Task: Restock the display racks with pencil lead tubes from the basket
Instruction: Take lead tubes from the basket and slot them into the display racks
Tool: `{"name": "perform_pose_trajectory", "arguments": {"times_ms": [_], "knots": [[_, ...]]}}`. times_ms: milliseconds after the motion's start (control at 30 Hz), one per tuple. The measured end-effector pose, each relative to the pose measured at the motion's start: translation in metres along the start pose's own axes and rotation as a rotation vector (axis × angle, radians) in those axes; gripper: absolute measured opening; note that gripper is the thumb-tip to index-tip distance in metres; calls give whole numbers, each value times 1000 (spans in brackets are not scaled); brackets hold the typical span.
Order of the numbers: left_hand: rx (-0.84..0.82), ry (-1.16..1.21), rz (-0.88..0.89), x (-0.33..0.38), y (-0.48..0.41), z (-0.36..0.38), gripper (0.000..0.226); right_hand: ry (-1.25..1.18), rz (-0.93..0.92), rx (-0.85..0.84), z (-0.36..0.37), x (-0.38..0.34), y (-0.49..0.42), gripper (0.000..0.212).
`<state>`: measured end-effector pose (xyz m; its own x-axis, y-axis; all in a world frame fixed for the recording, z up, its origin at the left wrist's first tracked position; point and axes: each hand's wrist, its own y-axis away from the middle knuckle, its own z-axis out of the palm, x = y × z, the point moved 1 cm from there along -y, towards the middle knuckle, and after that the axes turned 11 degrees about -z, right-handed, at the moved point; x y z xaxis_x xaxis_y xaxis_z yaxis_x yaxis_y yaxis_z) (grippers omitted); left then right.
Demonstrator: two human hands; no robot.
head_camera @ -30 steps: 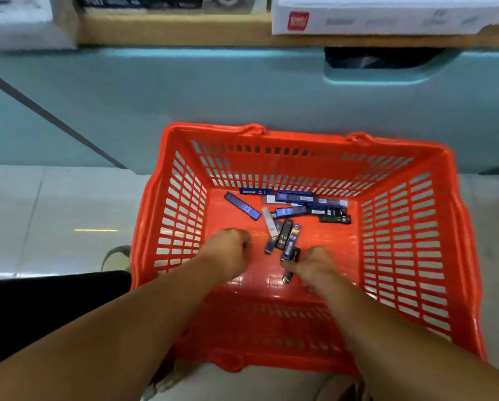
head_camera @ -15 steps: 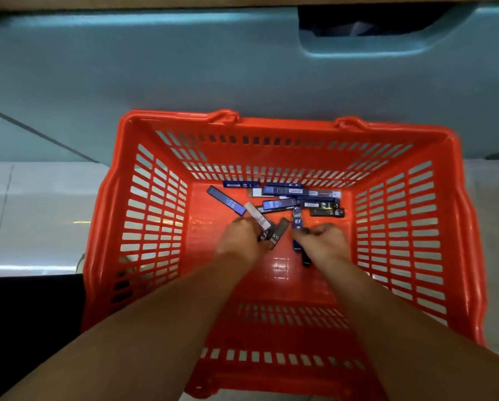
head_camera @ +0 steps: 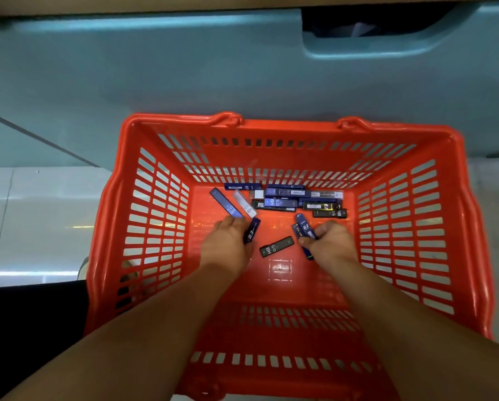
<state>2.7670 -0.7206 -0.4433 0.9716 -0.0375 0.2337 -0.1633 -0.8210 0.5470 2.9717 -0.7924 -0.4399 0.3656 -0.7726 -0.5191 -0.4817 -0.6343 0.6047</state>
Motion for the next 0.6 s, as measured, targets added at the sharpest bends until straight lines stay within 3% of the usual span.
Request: {"name": "perform_pose_trajectory", "arguments": {"times_ms": [133, 267, 367, 467, 600], "knots": [[-83, -73, 30, 22, -8, 4, 29, 9, -40, 3, -5, 2, 0, 24], [-137, 24, 52, 33, -2, 2, 23, -72, -6, -11, -6, 1, -1, 13], [-227, 104, 56, 38, 3, 7, 34, -91, 3, 2, -9, 3, -4, 14], [-234, -13, 138, 43, 2, 14, 54, -139, -5, 20, -14, 6, -8, 15], [-199, -8, 254, 49, 2, 16, 41, -132, 8, -20, -11, 1, -5, 26]]}}
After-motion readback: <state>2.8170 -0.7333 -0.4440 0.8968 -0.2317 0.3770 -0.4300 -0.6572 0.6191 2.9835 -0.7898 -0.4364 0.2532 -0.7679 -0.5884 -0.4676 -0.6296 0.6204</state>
